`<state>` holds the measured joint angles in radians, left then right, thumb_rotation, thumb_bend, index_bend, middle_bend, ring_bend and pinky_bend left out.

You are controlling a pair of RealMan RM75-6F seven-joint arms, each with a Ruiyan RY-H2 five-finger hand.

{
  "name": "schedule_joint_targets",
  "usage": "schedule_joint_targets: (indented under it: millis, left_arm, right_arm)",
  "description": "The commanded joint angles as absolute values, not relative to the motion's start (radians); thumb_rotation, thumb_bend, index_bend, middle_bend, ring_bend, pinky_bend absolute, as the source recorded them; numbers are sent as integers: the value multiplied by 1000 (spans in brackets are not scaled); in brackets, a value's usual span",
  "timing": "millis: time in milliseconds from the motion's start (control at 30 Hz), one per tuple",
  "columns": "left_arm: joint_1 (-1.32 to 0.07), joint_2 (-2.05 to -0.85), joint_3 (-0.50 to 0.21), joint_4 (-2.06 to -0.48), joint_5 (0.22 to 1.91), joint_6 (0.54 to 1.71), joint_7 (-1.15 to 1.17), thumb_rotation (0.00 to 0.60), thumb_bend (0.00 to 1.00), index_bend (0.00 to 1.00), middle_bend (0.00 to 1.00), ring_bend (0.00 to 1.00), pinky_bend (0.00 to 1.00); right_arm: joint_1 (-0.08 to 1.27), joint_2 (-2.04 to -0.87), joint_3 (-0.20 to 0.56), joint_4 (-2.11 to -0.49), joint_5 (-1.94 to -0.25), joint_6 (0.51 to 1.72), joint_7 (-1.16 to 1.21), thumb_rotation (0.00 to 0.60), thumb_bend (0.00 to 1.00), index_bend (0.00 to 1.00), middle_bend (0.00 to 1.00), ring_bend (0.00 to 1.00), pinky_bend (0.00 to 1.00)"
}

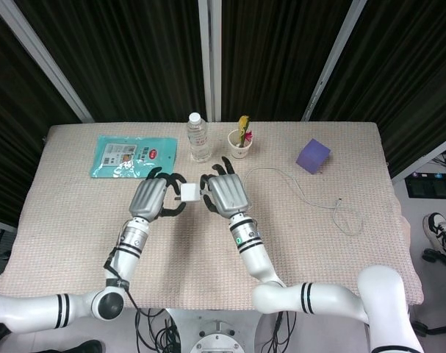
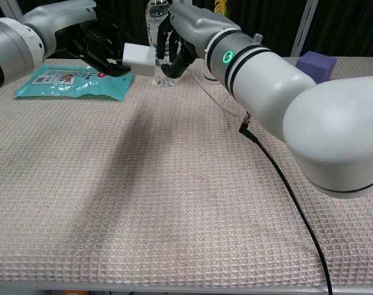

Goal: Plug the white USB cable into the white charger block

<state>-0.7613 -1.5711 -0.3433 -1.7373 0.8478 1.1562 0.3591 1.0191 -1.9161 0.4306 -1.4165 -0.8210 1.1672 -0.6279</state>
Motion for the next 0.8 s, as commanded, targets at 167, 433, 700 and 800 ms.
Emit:
schedule_joint_targets:
  millis: [167,433,700,800]
  left_arm:
    - [-763,-1576,-342,-1731,858,1159,342,592,413,516,469,259,108]
    - [-772,-1586,-342,-1725,856,1163,345,588,413,516,469,259,108]
    - [-774,-1590,-339,-1722,864,1160,333,589,414,516,468,259,109]
    - [-777,-1593,-336,-1719,866,1157,334,590,413,516,469,259,109]
  right_arm:
    - [1019,-1928,442,-1402,-820,1170,-605,600,421,588,522,198,0]
    - [1025,-1940,451,-1392,-814,1161,-592,600,421,588,521,198,0]
    - [1029,-1949,457,-1383,-814,1160,-582,600,421,588,520,198,0]
    - [1032,-1954,456,-1379,-816,1156,-581,600,421,588,519,198,0]
